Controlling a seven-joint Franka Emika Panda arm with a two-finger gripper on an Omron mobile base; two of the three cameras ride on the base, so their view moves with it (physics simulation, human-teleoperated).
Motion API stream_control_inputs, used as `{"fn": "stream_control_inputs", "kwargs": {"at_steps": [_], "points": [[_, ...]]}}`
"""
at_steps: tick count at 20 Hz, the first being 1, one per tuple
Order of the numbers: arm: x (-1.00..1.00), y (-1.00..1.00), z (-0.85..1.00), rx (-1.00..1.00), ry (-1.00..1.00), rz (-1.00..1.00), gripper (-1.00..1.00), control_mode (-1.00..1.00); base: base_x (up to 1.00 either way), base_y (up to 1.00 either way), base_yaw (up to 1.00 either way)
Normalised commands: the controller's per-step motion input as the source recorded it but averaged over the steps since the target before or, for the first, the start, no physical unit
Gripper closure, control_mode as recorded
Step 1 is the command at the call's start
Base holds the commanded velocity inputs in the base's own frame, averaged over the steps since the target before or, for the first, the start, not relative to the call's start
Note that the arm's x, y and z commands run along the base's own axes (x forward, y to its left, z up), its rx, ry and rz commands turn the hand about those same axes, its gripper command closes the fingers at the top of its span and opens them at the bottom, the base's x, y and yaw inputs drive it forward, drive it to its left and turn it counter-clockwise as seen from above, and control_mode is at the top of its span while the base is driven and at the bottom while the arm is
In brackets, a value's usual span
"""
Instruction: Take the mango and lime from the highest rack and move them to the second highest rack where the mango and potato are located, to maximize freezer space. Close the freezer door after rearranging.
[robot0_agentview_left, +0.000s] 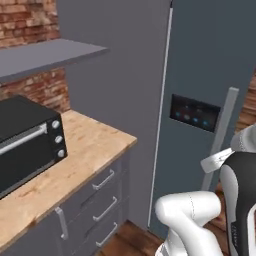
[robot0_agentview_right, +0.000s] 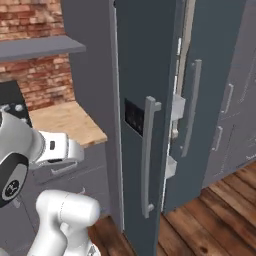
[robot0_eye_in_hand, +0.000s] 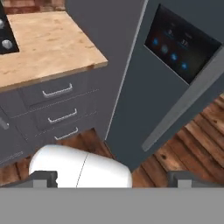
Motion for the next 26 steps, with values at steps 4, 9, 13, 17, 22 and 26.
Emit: {"fn": "stream_control_inputs", "kwargs": {"at_steps": [4,9,13,17,22,26], "points": [[0.0,0.0,0.0,0.0,0.0,0.0,-1.0,1.0,0.43,0.71,-0.57],[0.0,0.0,0.0,0.0,0.0,0.0,-1.0,1.0,0.46,0.44,-0.54],[0.0,0.0,0.0,0.0,0.0,0.0,-1.0,1.0,0.46,0.14,-0.42],[0.0,0.0,0.0,0.0,0.0,0.0,-1.0,1.0,0.51,0.0,-0.17],[0.0,0.0,0.0,0.0,0.0,0.0,-1.0,1.0,0.67,0.0,-0.02],[0.0,0.0,0.0,0.0,0.0,0.0,-1.0,1.0,0.6,0.0,0.0]]}}
